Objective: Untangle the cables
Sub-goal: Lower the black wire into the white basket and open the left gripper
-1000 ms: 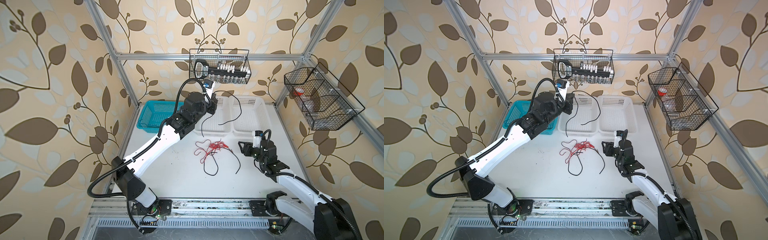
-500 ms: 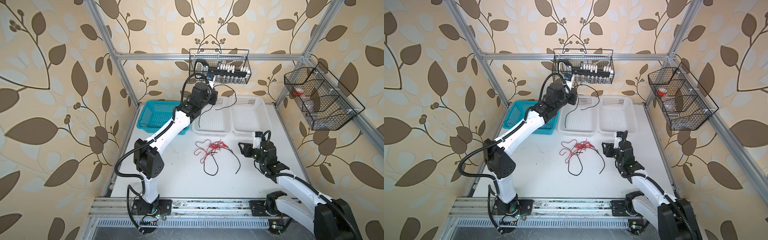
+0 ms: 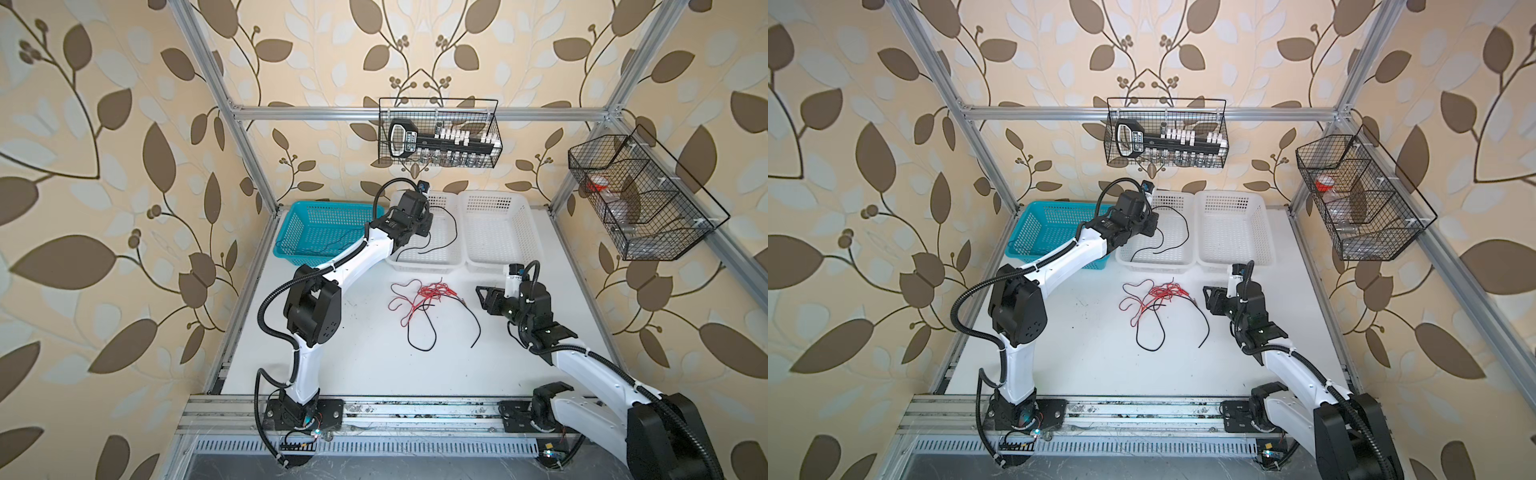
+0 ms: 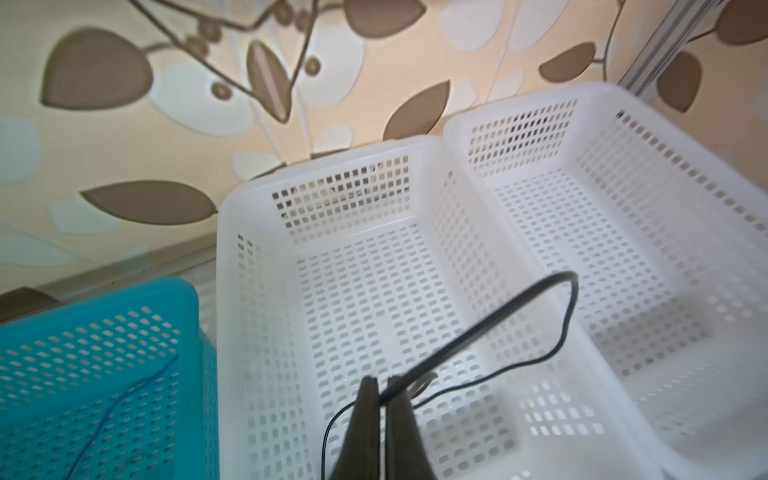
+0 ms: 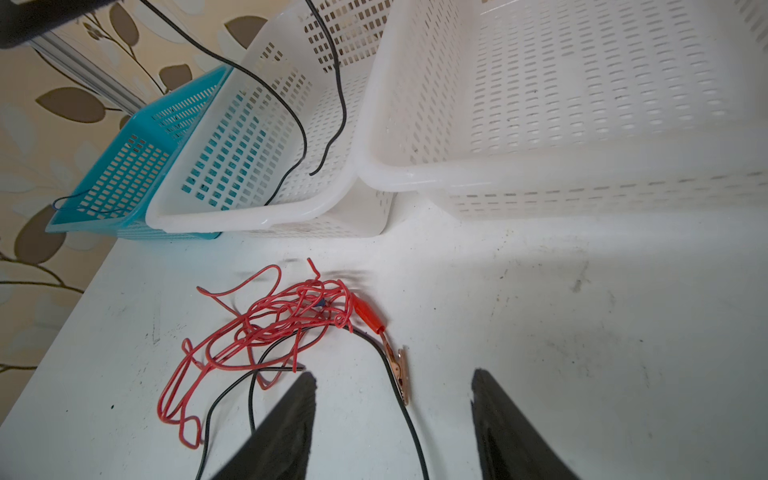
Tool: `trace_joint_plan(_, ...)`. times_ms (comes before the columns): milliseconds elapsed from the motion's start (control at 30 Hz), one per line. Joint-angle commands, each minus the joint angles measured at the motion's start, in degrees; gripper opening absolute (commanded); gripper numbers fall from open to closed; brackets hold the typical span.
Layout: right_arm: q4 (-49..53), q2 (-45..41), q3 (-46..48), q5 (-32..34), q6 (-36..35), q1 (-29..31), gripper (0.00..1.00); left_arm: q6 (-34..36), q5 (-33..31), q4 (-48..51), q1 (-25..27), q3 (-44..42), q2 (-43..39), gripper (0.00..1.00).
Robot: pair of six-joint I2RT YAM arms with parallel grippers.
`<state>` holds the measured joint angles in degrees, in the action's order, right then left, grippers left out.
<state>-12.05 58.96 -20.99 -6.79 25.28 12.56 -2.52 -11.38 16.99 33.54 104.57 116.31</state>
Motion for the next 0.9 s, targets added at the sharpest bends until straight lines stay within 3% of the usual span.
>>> trace_joint_plan(0,1.02,0.53,-0.01,-1.38,0.74,-0.08,0.60,-2.62,-5.06,6.70,-0.46,4.67,3.01,0.00)
trace_joint_plan(167,3.16,-0.67,-0.10,-1.09,0.96,-0.11,0.60,-5.08,-9.49,12.46,-0.57,7.42,7.28,0.00)
trace_joint_plan(433,7.37,-1.32,-1.28,-0.56,0.30,-0.16,0.60,-7.54,-9.07,14.33,-0.72,5.76,9.26,0.00)
trace_joint_plan(767,8.55,1.49,-1.38,-2.33,0.98,-0.08,0.56,-9.20,-8.18,15.13,-0.75,3.47,7.55,0.42)
trace_joint_plan(867,8.54,2.20,-1.24,-3.05,1.52,-0.14,0.54,-9.18,-8.05,15.00,-0.69,2.92,6.70,0.48)
